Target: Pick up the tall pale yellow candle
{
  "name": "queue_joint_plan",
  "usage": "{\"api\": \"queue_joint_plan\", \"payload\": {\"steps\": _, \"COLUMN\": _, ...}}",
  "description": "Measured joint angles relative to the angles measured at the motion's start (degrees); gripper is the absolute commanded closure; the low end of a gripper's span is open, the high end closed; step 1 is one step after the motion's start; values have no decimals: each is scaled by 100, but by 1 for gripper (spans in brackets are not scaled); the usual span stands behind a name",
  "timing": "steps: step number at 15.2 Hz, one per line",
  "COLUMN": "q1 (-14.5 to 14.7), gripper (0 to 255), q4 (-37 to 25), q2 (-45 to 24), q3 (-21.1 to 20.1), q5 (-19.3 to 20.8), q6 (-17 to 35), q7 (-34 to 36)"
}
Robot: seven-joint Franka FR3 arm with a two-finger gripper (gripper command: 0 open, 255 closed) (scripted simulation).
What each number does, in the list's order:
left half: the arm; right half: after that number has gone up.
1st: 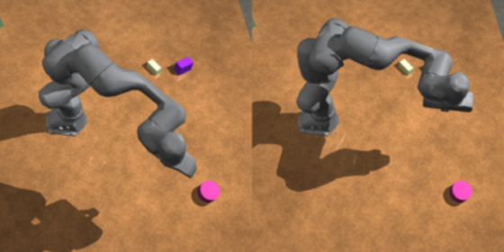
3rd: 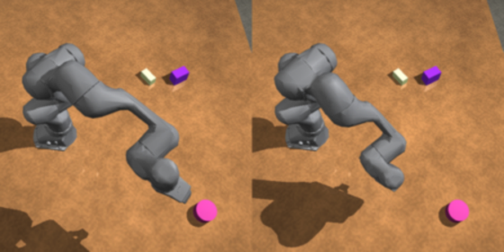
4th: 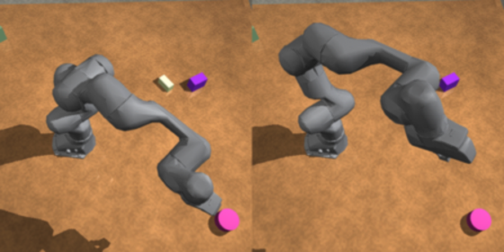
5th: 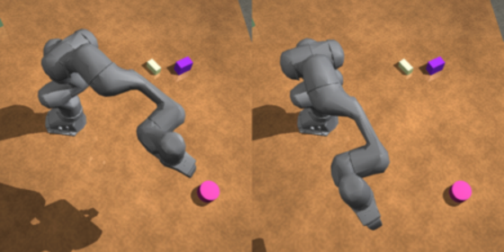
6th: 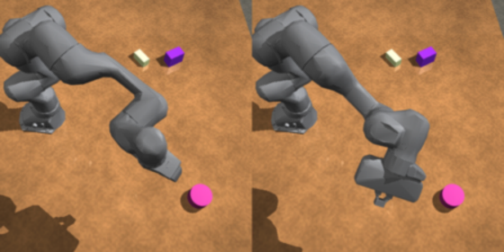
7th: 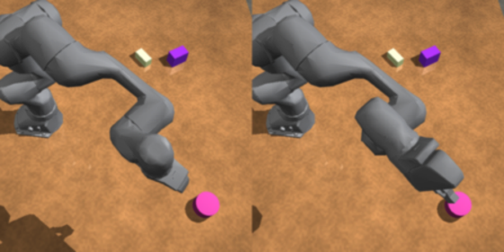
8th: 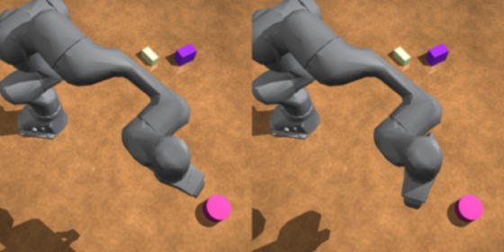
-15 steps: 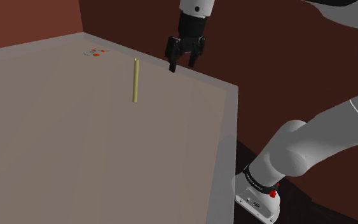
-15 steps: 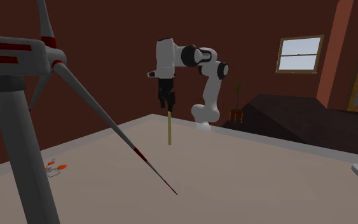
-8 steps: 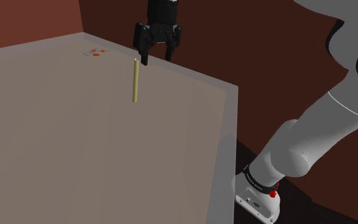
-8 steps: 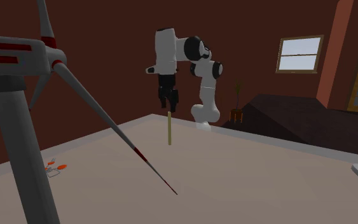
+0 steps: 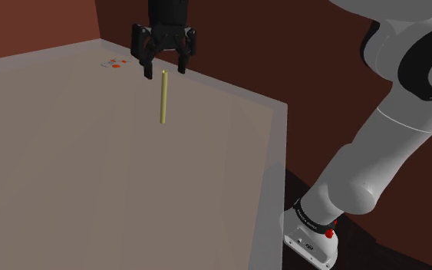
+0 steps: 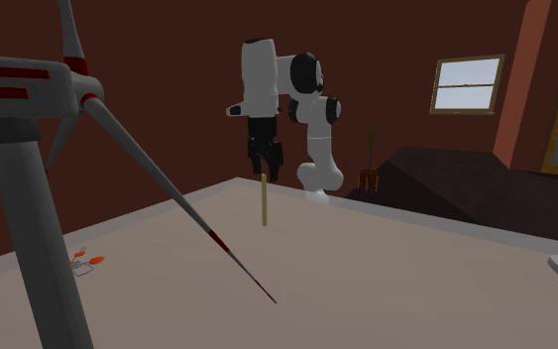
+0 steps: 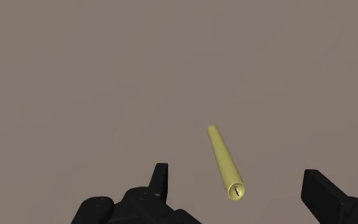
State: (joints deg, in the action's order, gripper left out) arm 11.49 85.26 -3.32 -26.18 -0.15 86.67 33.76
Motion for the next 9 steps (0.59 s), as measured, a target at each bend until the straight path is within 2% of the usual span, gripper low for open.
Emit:
{"api": "queue_joint_plan", "payload": {"steps": 4, "q1": -26, "gripper": 0, "q4": 373, "q2": 72, "q3": 19, "q5": -32, "q6": 307, "q7": -47}}
{"api": "queue_joint_plan", "payload": {"steps": 5, "q1": -26, "gripper": 255, "q4": 425, "q2": 83, "q3": 19, "q5": -37, "q6": 349, "q7": -45}}
{"api": "queue_joint_plan", "payload": {"steps": 9, "q1": -25, "gripper": 255, "q4": 484, "q2": 96, "q3": 17, "q5": -42, "q6": 399, "q7": -42}}
